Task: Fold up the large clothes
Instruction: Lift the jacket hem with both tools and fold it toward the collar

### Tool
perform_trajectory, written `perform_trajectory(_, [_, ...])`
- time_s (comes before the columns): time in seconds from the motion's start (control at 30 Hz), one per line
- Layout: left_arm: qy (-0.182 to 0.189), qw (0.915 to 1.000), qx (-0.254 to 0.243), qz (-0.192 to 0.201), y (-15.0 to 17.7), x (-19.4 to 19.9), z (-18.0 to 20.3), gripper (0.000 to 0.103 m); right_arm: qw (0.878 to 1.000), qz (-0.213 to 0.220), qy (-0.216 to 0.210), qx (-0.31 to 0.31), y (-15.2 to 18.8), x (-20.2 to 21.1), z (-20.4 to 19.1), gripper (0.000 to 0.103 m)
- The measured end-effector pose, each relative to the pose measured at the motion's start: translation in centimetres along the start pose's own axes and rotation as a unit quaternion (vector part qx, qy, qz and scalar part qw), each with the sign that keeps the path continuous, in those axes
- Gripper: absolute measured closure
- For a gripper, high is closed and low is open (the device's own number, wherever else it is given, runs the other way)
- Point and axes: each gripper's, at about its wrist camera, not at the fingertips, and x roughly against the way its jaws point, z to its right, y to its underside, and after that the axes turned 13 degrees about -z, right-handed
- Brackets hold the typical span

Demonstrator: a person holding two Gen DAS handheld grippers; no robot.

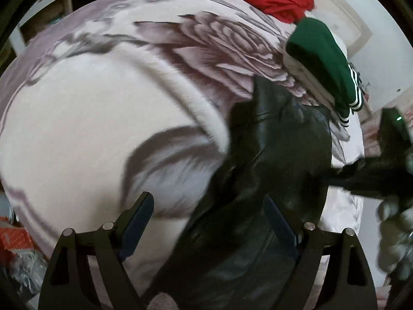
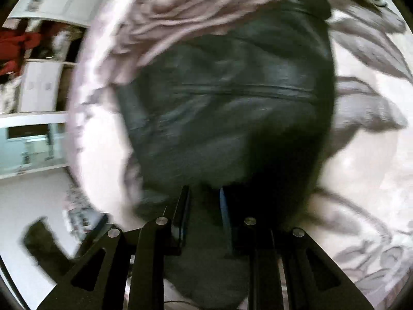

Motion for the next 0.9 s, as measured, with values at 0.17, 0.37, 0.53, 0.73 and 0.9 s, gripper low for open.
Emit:
perform_trajectory(0.17, [-0.065, 0.9966, -0.009, -0.05, -3.4, -6.2, 1.5, 0.013, 0.999, -0.032, 0.036, -0.015, -2.9, -4.5, 2.1, 0.084])
perform_trajectory(0.37, [-0.045, 0.997, 0.0, -0.063, -4.7, -8.4, -0.2, 0.0, 0.998, -0.022, 0.061, -0.023, -4.0, -6.2, 1.4, 0.085])
perform_trajectory(0.53, [-0.052, 0.9974, 0.01, -0.049, -3.9, -5.7, -0.7, 0.0, 0.998, -0.057, -0.006, 0.023, -3.1, -2.8, 1.4, 0.079])
perform_trajectory(0.73, [-0.047, 0.9971, 0.059, -0.007, -0.2, -1.2, -1.0, 0.0, 0.987, 0.039, -0.157, 0.014, -3.6, 4.2, 9.4, 0.029])
perform_trajectory(0.9, [-0.057, 0.9942, 0.09, -0.008, 2.3, -1.3, 0.0, 0.0, 0.974, -0.022, -0.223, 0.019, -12.3, -2.1, 13.2, 0.024])
